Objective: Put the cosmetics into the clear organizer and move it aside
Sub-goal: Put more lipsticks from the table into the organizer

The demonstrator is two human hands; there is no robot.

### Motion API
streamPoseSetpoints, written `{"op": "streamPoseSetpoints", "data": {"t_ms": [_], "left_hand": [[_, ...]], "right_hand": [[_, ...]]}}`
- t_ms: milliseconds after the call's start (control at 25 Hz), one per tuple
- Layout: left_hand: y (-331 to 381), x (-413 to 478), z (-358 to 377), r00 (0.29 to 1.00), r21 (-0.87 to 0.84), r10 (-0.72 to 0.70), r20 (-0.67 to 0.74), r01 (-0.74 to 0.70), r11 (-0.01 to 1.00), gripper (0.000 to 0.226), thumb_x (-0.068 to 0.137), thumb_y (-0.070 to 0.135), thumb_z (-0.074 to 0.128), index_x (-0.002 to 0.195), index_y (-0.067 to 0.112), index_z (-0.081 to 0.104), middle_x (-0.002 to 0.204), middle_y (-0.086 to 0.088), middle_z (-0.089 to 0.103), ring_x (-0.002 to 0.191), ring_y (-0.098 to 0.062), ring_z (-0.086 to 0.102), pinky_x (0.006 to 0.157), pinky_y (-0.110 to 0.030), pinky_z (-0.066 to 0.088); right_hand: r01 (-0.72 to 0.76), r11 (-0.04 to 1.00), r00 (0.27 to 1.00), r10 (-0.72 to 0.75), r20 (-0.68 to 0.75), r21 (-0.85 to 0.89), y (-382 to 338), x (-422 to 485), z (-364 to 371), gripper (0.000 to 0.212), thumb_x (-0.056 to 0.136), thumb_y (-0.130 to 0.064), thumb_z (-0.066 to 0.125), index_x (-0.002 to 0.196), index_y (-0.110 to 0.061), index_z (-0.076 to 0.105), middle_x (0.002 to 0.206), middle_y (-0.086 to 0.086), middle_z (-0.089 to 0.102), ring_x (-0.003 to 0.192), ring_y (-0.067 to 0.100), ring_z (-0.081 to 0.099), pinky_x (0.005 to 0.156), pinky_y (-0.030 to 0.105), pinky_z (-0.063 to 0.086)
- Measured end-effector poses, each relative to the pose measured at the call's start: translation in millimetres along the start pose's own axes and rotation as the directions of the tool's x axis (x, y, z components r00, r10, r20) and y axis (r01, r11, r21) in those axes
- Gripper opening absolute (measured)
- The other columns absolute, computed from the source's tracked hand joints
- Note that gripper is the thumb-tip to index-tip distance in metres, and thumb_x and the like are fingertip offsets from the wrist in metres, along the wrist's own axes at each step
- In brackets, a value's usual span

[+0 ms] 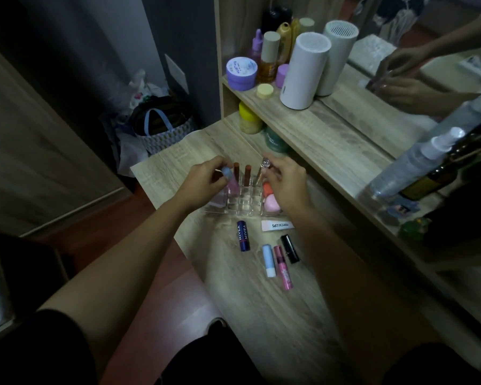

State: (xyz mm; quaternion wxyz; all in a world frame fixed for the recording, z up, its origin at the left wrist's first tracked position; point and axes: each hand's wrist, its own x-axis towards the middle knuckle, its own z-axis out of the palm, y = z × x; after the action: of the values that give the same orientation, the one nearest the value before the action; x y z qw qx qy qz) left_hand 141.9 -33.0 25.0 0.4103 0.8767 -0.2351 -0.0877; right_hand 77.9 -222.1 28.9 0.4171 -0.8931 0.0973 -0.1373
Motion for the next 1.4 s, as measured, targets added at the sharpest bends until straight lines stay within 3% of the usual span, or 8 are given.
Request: {"op": "streamPoseSetpoints", "data": {"t_ms": [240, 400, 560, 640, 760, 1040, 1240, 1400], "left_hand": [[0.1, 3.1, 1.4, 0.998, 0.131, 0.052, 0.019, -0.054, 0.990, 0.028, 0.082, 0.006, 0.059, 0.110, 0.013, 0.061, 0.098, -0.007, 0.065, 0.082, -0.016, 0.060, 0.069, -0.017, 0.045], [0.3, 4.2, 4.5, 0.994, 0.162, 0.044, 0.100, -0.060, 0.985, 0.030, 0.084, 0.008, 0.059, 0.114, 0.013, 0.057, 0.101, -0.012, 0.069, 0.089, -0.024, 0.065, 0.080, -0.037, 0.054], [-0.4, 3.2, 16.8, 0.991, 0.161, -0.043, 0.130, 0.022, 0.987, 0.023, 0.083, 0.008, 0.060, 0.105, 0.011, 0.056, 0.097, -0.014, 0.070, 0.088, -0.026, 0.066, 0.080, -0.042, 0.056], [0.5, 2.8, 20.9, 0.993, 0.148, -0.058, 0.098, 0.043, 0.988, 0.022, 0.083, 0.007, 0.060, 0.105, 0.010, 0.058, 0.099, -0.014, 0.070, 0.090, -0.025, 0.066, 0.081, -0.036, 0.054], [2.5, 2.1, 23.0, 0.996, 0.105, -0.073, 0.059, 0.067, 0.992, 0.025, 0.083, 0.010, 0.064, 0.107, 0.008, 0.059, 0.106, -0.012, 0.067, 0.092, -0.019, 0.064, 0.079, -0.029, 0.051], [6.2, 2.0, 25.7, 0.998, 0.178, -0.064, 0.001, 0.063, 0.982, 0.022, 0.083, 0.014, 0.067, 0.102, 0.003, 0.061, 0.098, -0.016, 0.068, 0.088, -0.025, 0.063, 0.079, -0.031, 0.049], [7.5, 0.5, 25.0, 0.994, 0.159, -0.110, 0.001, 0.109, 0.981, 0.034, 0.080, 0.018, 0.070, 0.109, 0.005, 0.058, 0.105, -0.015, 0.067, 0.095, -0.025, 0.063, 0.084, -0.036, 0.052], [10.8, -10.4, 25.5, 0.974, 0.125, -0.071, -0.214, 0.099, 0.987, 0.034, 0.081, 0.018, 0.068, 0.108, 0.003, 0.055, 0.106, -0.016, 0.060, 0.093, -0.024, 0.059, 0.079, -0.033, 0.049]], "right_hand": [[0.019, 0.997, 0.995, -0.012, 0.094, -0.080, 8.9, 10.1, 2.4, 0.039, 0.090, -0.002, 0.055, 0.128, -0.012, 0.058, 0.110, 0.016, 0.065, 0.098, 0.024, 0.061, 0.091, 0.033, 0.050], [0.028, 0.994, 0.986, -0.010, 0.165, -0.103, 14.4, 15.7, 2.2, 0.037, 0.089, -0.002, 0.057, 0.126, -0.009, 0.060, 0.110, 0.018, 0.066, 0.099, 0.027, 0.061, 0.090, 0.030, 0.046], [-0.009, 0.997, 0.979, 0.025, 0.204, -0.081, 18.0, 17.8, 3.4, 0.039, 0.089, -0.006, 0.060, 0.127, -0.010, 0.058, 0.118, 0.015, 0.065, 0.101, 0.022, 0.063, 0.090, 0.024, 0.046], [-0.063, 0.997, 0.978, 0.069, 0.196, -0.039, 17.3, 18.5, 4.4, 0.044, 0.088, -0.005, 0.061, 0.131, -0.012, 0.054, 0.120, 0.012, 0.065, 0.096, 0.012, 0.062, 0.087, 0.019, 0.046], [-0.107, 0.994, 0.977, 0.106, 0.183, -0.004, 17.0, 18.4, 5.0, 0.039, 0.087, -0.005, 0.063, 0.125, -0.012, 0.058, 0.116, 0.011, 0.067, 0.090, 0.007, 0.059, 0.088, 0.025, 0.052], [-0.129, 0.991, 0.972, 0.130, 0.194, -0.015, 20.2, 20.5, 4.3, 0.033, 0.085, -0.008, 0.066, 0.118, -0.010, 0.062, 0.110, 0.010, 0.069, 0.087, 0.007, 0.059, 0.083, 0.022, 0.050], [-0.142, 0.990, 0.961, 0.144, 0.238, -0.026, 20.4, 21.5, 1.4, 0.043, 0.083, -0.006, 0.069, 0.124, -0.007, 0.058, 0.117, 0.012, 0.067, 0.092, 0.008, 0.057, 0.092, 0.024, 0.049], [-0.134, 0.990, 0.966, 0.141, 0.217, -0.045, 22.7, 14.6, -5.5, 0.049, 0.081, -0.004, 0.070, 0.128, -0.004, 0.054, 0.116, 0.012, 0.062, 0.094, 0.009, 0.053, 0.090, 0.019, 0.044]]}}
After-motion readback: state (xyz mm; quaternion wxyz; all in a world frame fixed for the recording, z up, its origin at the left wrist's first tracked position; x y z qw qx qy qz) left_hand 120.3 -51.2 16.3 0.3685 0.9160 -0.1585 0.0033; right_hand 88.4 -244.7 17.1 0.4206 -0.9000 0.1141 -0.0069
